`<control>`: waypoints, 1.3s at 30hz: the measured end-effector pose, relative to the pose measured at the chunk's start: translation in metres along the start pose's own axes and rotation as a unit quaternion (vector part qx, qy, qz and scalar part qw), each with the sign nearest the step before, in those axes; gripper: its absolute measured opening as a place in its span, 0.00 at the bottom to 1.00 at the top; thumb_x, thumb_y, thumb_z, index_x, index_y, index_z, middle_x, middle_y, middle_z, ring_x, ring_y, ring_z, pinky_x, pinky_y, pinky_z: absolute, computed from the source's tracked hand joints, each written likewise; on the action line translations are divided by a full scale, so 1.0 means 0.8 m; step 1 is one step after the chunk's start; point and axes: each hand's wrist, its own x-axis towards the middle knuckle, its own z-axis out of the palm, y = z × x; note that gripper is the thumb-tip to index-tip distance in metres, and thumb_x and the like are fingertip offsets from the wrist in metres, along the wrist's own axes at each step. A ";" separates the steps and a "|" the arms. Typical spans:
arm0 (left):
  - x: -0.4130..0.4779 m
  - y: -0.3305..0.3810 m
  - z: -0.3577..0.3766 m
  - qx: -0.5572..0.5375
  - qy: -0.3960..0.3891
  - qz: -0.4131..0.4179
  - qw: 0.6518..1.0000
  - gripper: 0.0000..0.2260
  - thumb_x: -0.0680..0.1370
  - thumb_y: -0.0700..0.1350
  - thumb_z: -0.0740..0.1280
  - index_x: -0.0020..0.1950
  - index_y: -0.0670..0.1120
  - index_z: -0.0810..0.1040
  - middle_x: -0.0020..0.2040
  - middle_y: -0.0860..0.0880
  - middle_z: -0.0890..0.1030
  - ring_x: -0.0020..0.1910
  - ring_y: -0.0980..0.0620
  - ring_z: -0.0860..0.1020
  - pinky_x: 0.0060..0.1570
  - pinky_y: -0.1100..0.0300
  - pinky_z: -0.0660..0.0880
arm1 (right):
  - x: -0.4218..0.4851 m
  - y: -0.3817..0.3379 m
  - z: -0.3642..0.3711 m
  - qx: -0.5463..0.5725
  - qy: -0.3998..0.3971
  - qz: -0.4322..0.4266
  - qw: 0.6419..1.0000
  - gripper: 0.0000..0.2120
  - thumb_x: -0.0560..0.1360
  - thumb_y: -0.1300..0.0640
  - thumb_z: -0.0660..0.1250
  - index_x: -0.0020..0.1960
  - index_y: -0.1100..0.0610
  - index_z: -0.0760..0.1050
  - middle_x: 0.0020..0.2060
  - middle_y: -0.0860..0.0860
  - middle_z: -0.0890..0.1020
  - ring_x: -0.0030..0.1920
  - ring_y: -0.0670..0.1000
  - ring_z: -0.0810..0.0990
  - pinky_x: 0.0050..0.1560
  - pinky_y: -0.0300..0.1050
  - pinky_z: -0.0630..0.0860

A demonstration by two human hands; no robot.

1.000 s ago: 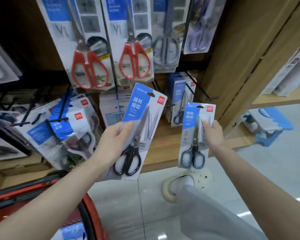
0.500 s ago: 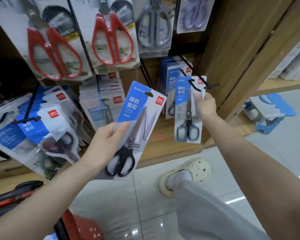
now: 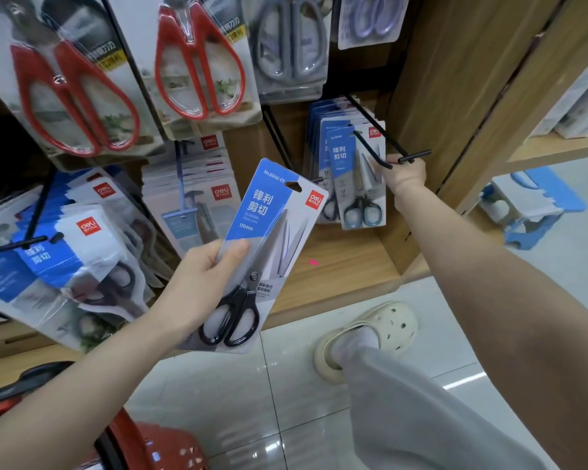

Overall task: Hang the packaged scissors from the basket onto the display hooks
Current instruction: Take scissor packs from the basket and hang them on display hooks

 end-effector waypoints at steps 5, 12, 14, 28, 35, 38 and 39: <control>-0.006 0.004 0.006 -0.017 -0.005 -0.009 1.000 0.13 0.81 0.48 0.59 0.40 0.49 0.78 0.28 0.62 0.78 0.28 0.67 0.74 0.29 0.76 0.68 | -0.083 0.015 -0.004 -0.050 -0.051 -0.027 0.997 0.17 0.79 0.56 0.63 0.62 0.67 0.71 0.60 0.60 0.77 0.59 0.57 0.77 0.59 0.45 0.73; -0.023 0.006 0.007 -0.015 -0.017 -0.016 1.000 0.13 0.80 0.49 0.60 0.40 0.47 0.79 0.31 0.57 0.78 0.31 0.63 0.73 0.35 0.68 0.69 | -0.232 0.001 -0.031 0.123 -0.311 0.014 0.942 0.24 0.81 0.40 0.48 0.51 0.53 0.77 0.47 0.53 0.84 0.48 0.51 0.84 0.50 0.46 0.81; -0.032 0.007 0.011 -0.052 -0.001 -0.032 0.998 0.14 0.80 0.49 0.61 0.37 0.48 0.77 0.30 0.58 0.78 0.30 0.63 0.73 0.35 0.65 0.70 | -0.247 -0.004 -0.040 0.156 -0.323 -0.002 0.934 0.22 0.81 0.43 0.50 0.55 0.56 0.76 0.50 0.55 0.84 0.50 0.52 0.84 0.52 0.46 0.81; -0.035 0.069 0.040 0.223 -0.008 0.208 0.952 0.16 0.78 0.43 0.65 0.65 0.51 0.69 0.59 0.56 0.69 0.52 0.65 0.69 0.51 0.69 0.66 | -0.233 0.021 -0.080 0.140 -0.169 -0.076 0.973 0.11 0.81 0.56 0.57 0.57 0.58 0.75 0.52 0.51 0.83 0.49 0.46 0.82 0.47 0.39 0.78; 0.026 0.099 0.037 0.465 -0.039 0.262 0.845 0.27 0.80 0.47 0.59 0.77 0.49 0.55 0.76 0.49 0.58 0.75 0.51 0.56 0.71 0.56 0.55 | -0.155 0.033 -0.083 0.029 -0.108 -0.075 0.991 0.08 0.81 0.56 0.57 0.52 0.60 0.71 0.47 0.55 0.81 0.41 0.46 0.79 0.41 0.41 0.75; 0.041 0.091 0.038 0.487 -0.049 0.250 0.835 0.27 0.80 0.47 0.59 0.78 0.47 0.52 0.76 0.49 0.58 0.74 0.51 0.58 0.71 0.57 0.56 | -0.131 0.027 -0.072 0.020 -0.084 -0.086 0.993 0.08 0.80 0.55 0.57 0.51 0.59 0.70 0.48 0.56 0.81 0.46 0.52 0.80 0.46 0.47 0.75; 0.044 0.088 0.038 0.486 -0.051 0.252 0.835 0.28 0.80 0.46 0.59 0.78 0.47 0.52 0.76 0.49 0.58 0.74 0.51 0.58 0.71 0.57 0.56 | -0.124 0.024 -0.067 0.023 -0.079 -0.089 0.993 0.08 0.80 0.55 0.56 0.50 0.59 0.70 0.47 0.55 0.81 0.46 0.52 0.80 0.46 0.47 0.75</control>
